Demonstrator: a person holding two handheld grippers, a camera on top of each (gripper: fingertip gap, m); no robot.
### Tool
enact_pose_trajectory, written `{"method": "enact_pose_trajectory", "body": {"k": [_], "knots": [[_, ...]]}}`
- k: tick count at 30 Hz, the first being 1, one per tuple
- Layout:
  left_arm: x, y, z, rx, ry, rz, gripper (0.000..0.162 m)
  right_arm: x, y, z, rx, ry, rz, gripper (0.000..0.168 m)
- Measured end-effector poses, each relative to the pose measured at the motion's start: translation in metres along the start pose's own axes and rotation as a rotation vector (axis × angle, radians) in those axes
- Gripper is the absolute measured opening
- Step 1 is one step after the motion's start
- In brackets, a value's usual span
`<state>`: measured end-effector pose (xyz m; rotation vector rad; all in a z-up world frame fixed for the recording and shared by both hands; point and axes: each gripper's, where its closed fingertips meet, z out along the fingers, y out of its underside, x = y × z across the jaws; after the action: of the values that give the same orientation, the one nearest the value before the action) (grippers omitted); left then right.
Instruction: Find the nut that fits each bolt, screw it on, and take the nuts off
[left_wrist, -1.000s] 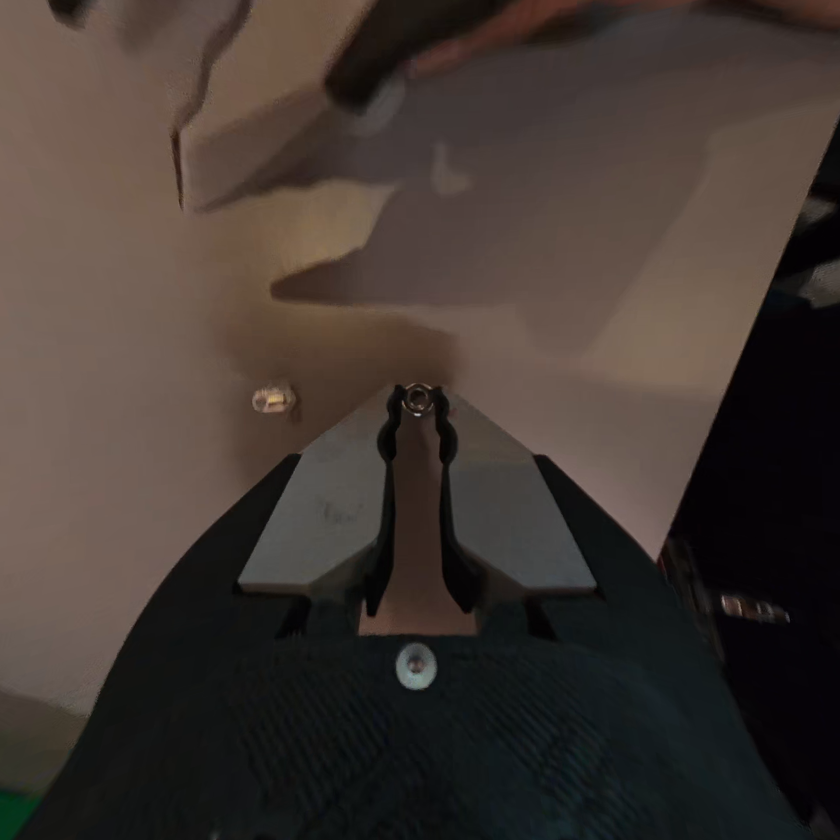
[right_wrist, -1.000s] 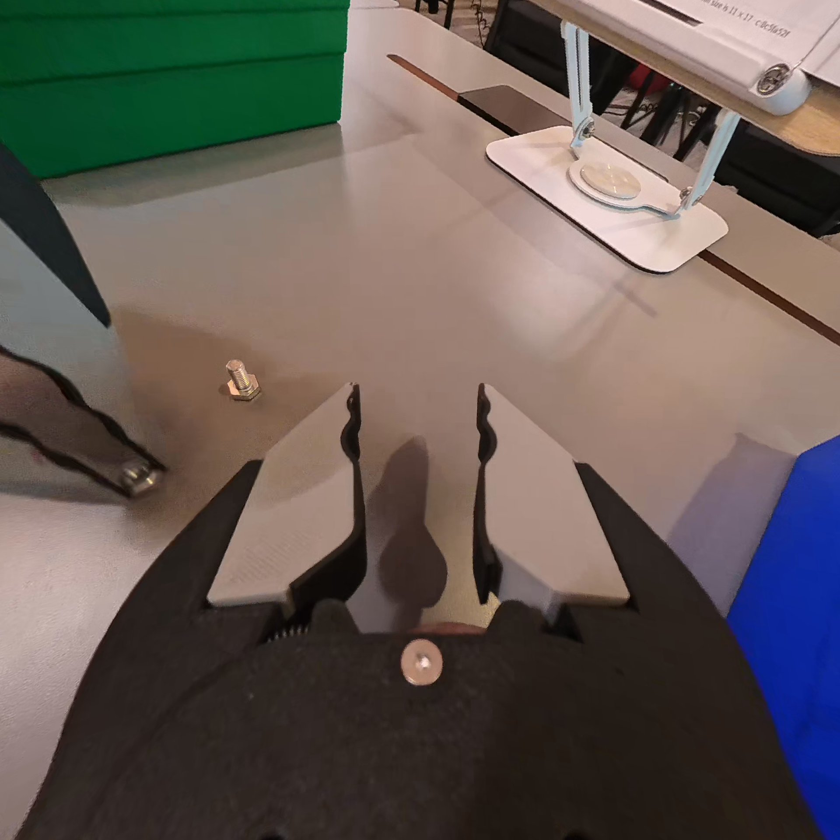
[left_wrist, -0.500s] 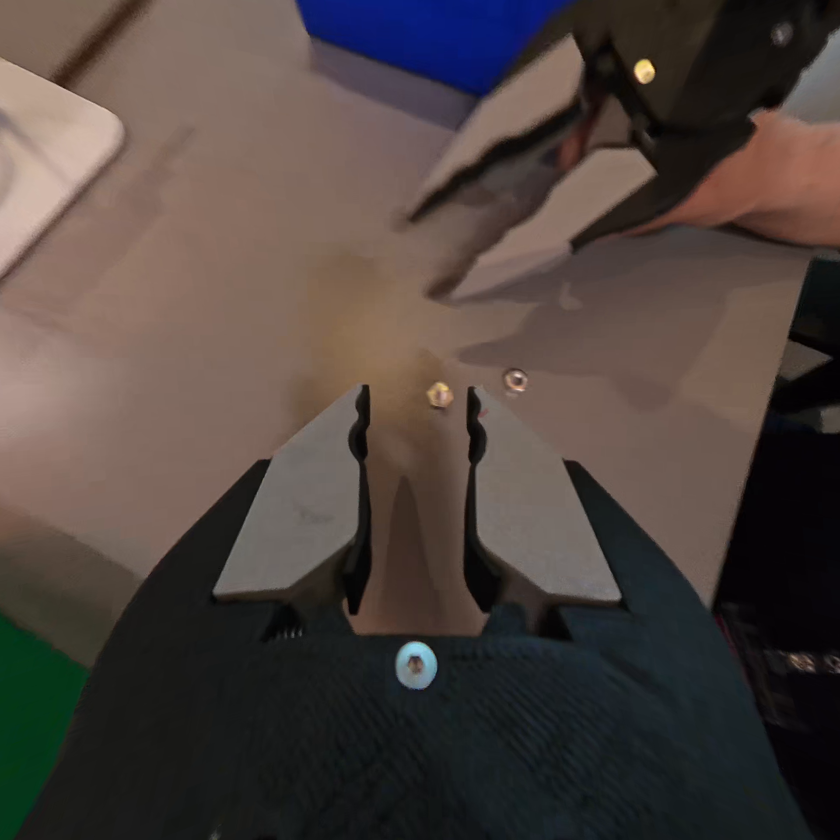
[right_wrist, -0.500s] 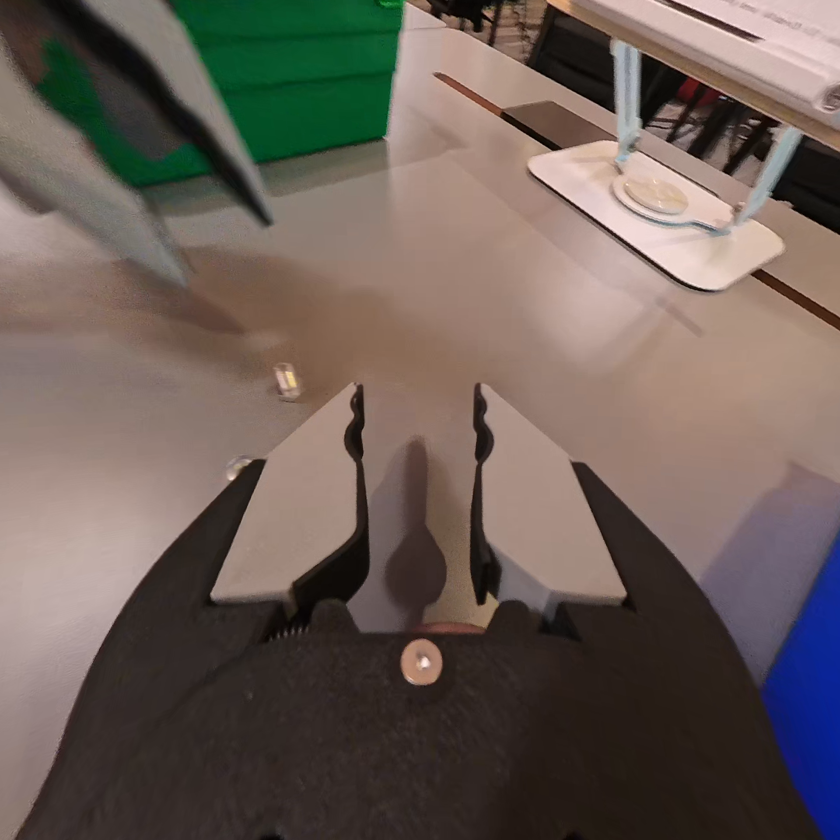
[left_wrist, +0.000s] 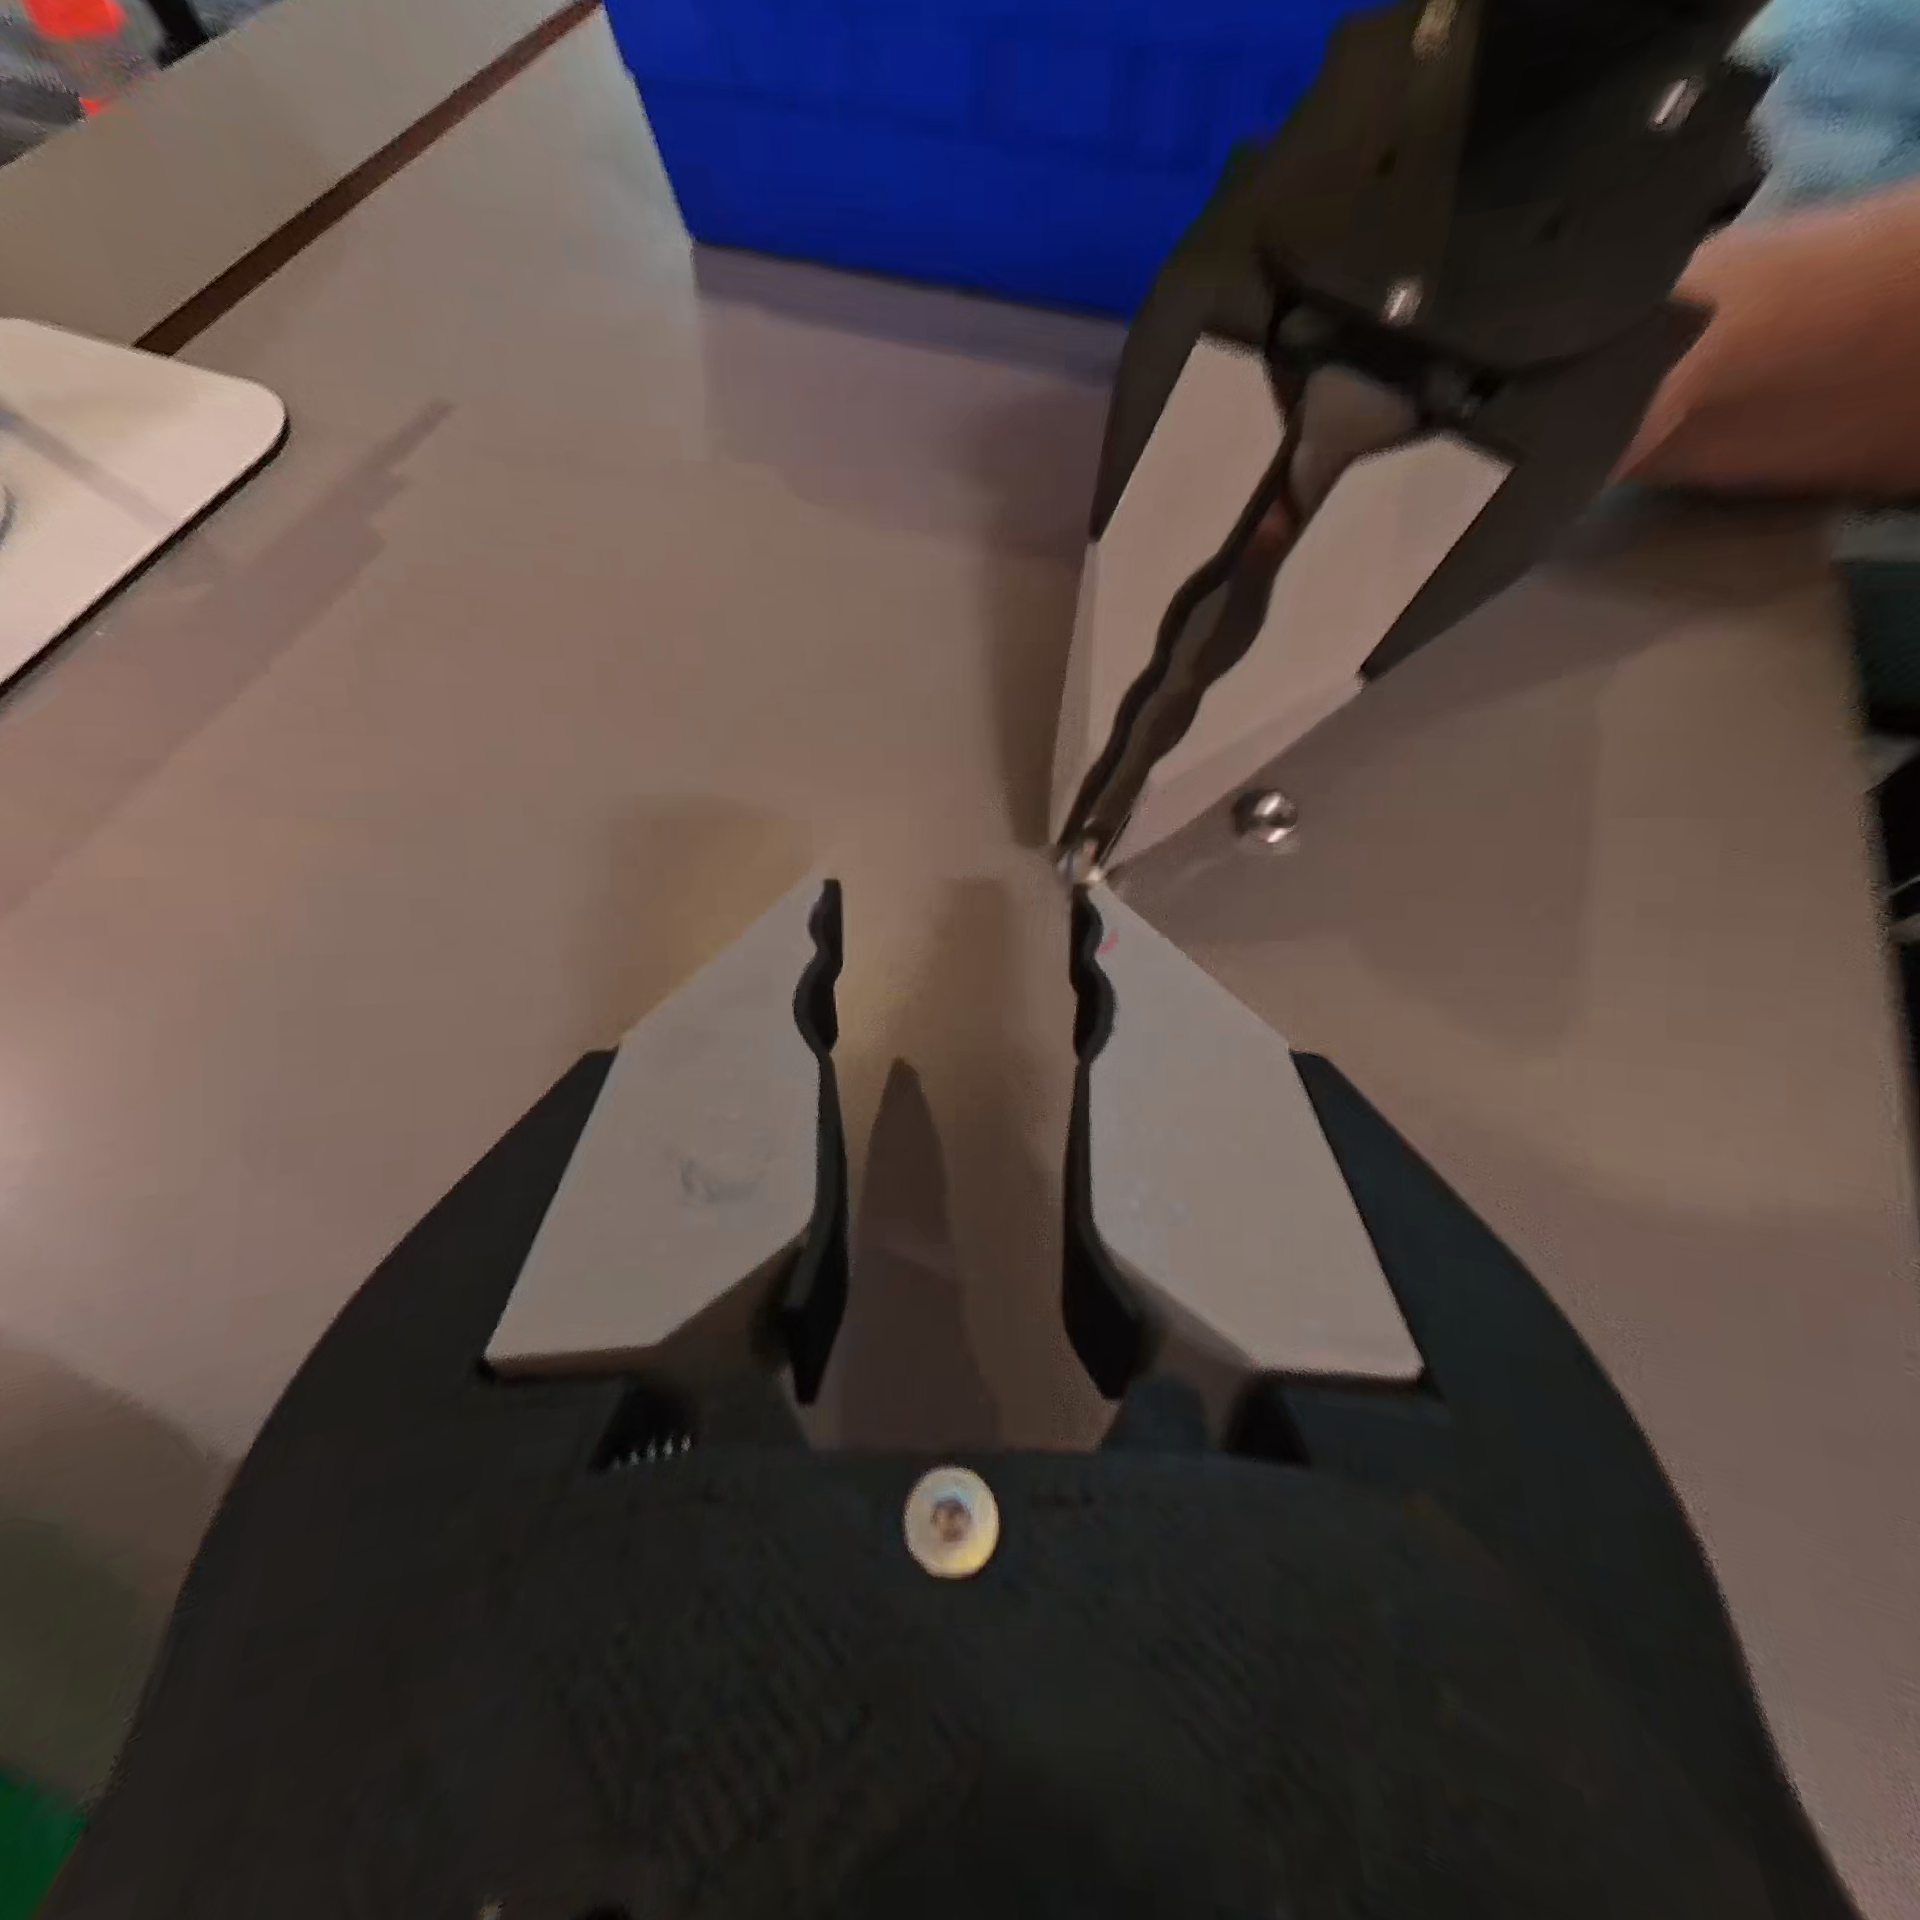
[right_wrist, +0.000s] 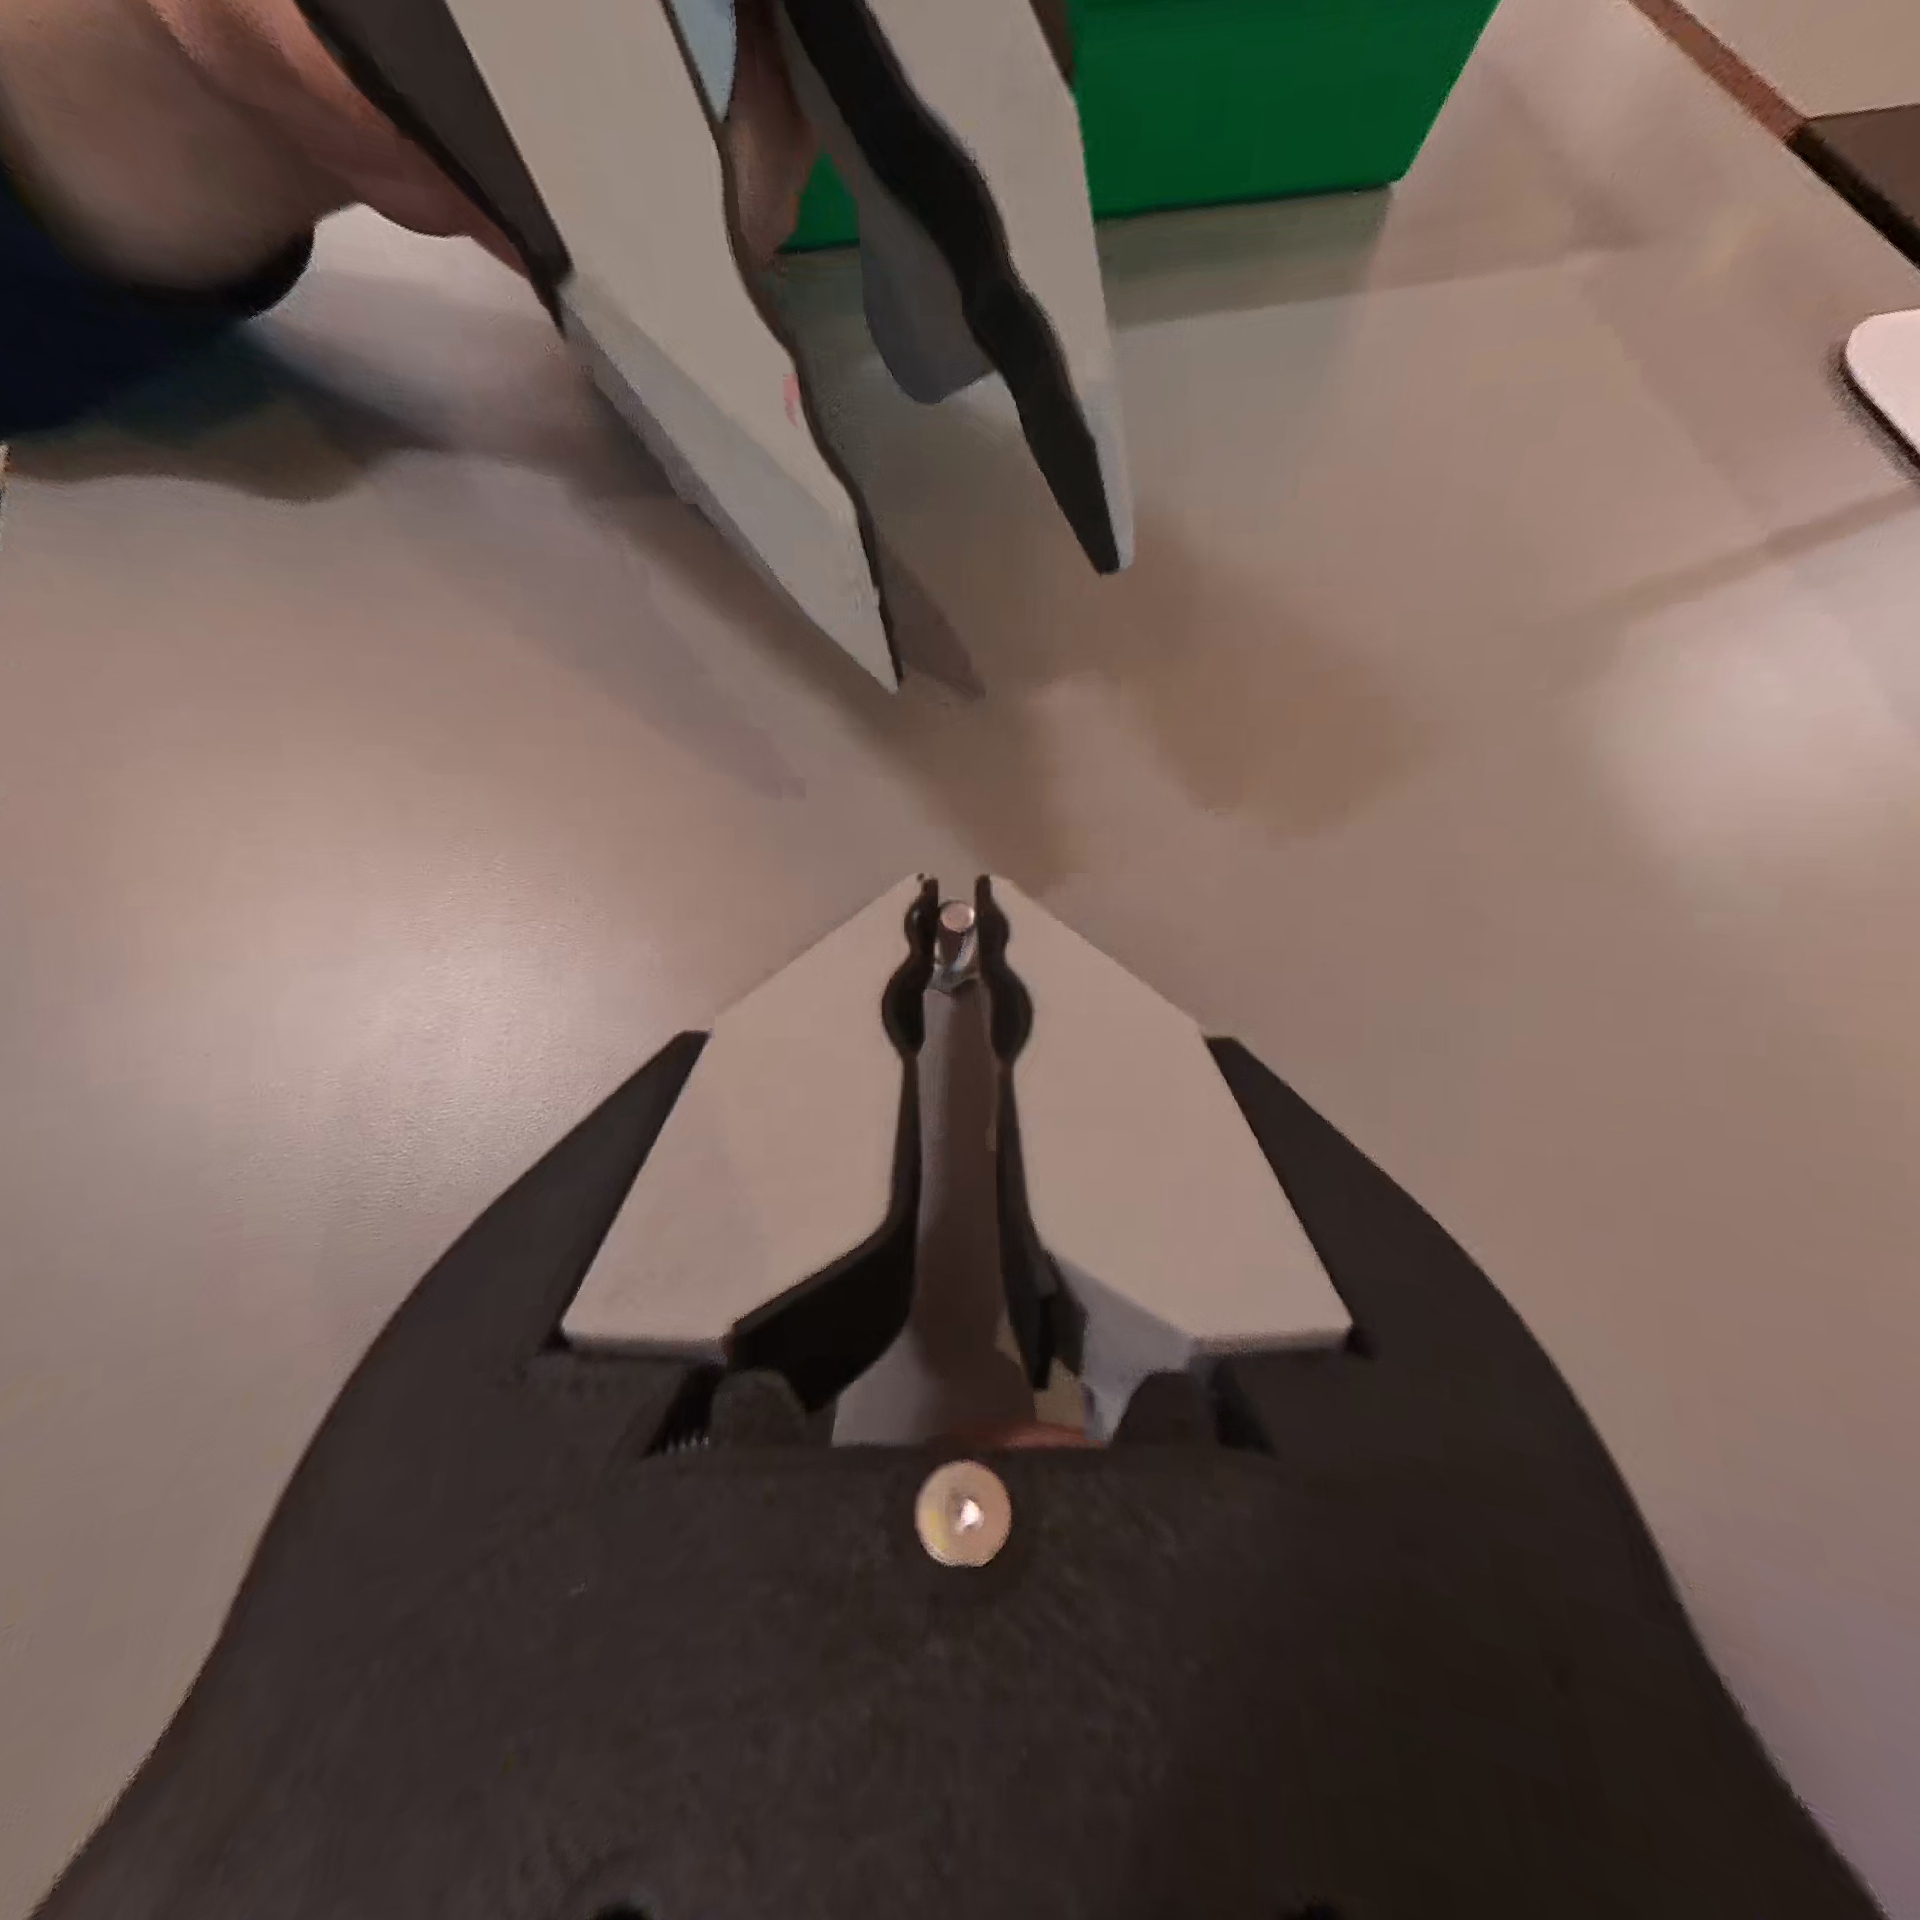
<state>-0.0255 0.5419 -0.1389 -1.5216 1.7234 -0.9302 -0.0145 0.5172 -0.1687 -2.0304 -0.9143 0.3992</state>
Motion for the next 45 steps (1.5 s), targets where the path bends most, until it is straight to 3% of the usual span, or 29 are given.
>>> {"method": "enact_pose_trajectory", "body": {"k": [4, 7, 11, 13, 15, 45], "knots": [[0.000, 0.020, 0.011, -0.074, 0.006, 0.027, 0.042, 0.004, -0.002, 0.001, 0.006, -0.038, 0.047, 0.003], [0.010, 0.022, 0.022, -0.084, 0.039, 0.042, 0.042, 0.010, -0.014, -0.010, 0.112, -0.075, 0.116, 0.003], [0.025, 0.012, 0.029, -0.041, 0.074, 0.097, 0.040, 0.007, -0.028, -0.029, 0.250, -0.136, 0.164, 0.003], [0.033, 0.000, 0.029, 0.023, 0.088, 0.111, 0.031, 0.008, -0.032, -0.033, 0.272, -0.115, 0.145, 0.003], [0.035, -0.009, 0.029, 0.070, 0.070, 0.117, 0.025, 0.009, -0.036, -0.036, 0.282, -0.087, 0.132, 0.003], [0.059, -0.037, 0.015, 0.240, 0.180, 0.090, 0.014, -0.019, -0.060, -0.057, 0.399, -0.154, 0.010, 0.003]]}}
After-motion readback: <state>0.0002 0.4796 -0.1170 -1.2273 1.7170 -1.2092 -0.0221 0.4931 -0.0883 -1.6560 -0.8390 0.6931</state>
